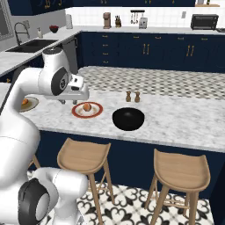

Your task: Pick the chicken drumstick and onion from their plates and place them in the bowl. Then put the bowl in the fridge.

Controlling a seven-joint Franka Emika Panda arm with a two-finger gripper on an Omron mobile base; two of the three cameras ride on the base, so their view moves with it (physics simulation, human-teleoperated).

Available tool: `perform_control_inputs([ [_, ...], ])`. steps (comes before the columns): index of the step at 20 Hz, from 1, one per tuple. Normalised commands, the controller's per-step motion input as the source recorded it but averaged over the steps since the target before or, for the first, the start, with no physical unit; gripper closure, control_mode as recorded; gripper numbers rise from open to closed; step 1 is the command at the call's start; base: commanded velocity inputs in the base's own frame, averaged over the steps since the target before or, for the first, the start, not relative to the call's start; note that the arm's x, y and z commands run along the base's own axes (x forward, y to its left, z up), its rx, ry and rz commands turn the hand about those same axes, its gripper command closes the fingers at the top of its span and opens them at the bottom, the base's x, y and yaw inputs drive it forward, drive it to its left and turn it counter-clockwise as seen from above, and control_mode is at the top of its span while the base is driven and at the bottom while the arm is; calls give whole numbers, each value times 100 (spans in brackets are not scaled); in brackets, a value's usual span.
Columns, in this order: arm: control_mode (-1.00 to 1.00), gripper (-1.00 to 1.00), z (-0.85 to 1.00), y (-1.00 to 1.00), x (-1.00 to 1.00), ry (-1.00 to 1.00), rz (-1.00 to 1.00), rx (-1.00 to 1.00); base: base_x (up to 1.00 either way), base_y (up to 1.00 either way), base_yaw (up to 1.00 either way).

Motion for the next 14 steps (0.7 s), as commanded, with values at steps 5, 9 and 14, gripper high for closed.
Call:
perform_control_inputs([
  [5,-100,-100,0,8,45,-1,0,-1,0,0,0],
  [9,-100,-100,-3,0,99,3,6,0,0,0,0],
  [14,-100,-100,-39,31,100,20,0,0,0,0,0],
])
